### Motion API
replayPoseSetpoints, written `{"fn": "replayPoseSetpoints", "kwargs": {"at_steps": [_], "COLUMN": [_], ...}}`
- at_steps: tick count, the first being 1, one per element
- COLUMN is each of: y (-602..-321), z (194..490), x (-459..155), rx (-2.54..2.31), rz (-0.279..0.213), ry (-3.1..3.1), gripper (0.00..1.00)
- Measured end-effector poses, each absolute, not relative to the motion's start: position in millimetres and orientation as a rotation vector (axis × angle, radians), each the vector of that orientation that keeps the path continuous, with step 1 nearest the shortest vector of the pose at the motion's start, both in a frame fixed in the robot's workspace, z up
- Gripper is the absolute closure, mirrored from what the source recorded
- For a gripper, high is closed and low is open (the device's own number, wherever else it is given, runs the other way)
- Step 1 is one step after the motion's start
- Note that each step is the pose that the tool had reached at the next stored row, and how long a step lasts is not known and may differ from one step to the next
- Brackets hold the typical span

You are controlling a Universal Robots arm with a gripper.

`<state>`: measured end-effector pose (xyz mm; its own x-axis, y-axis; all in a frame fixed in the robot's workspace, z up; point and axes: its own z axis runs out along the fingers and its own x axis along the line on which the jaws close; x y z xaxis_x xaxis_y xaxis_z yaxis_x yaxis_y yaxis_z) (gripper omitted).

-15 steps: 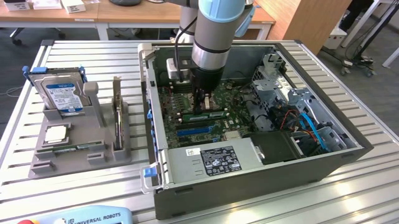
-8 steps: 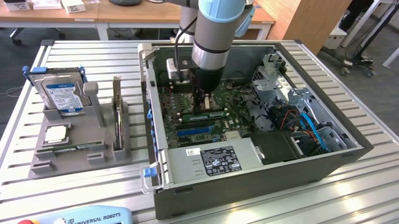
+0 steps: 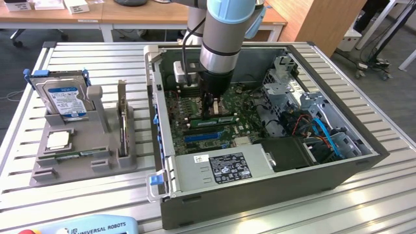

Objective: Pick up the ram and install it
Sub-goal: 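Press down the ram until it locks into place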

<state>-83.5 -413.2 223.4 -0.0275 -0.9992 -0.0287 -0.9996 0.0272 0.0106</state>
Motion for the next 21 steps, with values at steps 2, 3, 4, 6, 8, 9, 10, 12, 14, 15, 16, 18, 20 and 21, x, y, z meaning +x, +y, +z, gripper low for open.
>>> {"fn": "replayPoseSetpoints", "kwargs": {"at_steps": [2,3,4,6,8,9,10,12,14,15,16,18,20,21], "y": [-413.2,-413.2,-413.2,-413.2,-413.2,-413.2,-413.2,-413.2,-413.2,-413.2,-413.2,-413.2,-413.2,-413.2], "z": [223.3,223.3,223.3,223.3,223.1,222.8,222.6,222.6,222.5,222.5,222.5,222.5,222.5,222.5], "x": [-83.5,-83.5,-83.5,-83.5,-83.5,-83.5,-83.5,-83.5,-83.5,-83.5,-83.5,-83.5,-83.5,-83.5], "rx": [-2.181,-2.181,-2.181,-2.181,-2.181,-2.181,-2.181,-2.181,-2.181,-2.181,-2.181,-2.181,-2.181,-2.181], "rz": [0.043,0.043,0.043,0.043,0.043,0.043,0.043,0.043,0.043,0.043,0.043,0.043,0.043,0.043], "ry": [2.242,2.242,2.242,2.242,2.242,2.242,2.242,2.242,2.242,2.242,2.242,2.242,2.242,2.242], "gripper": [0.9,0.9,0.9,0.9,0.9,0.9,0.9,0.9,0.9,0.9,0.9,0.9,0.9,0.9]}}
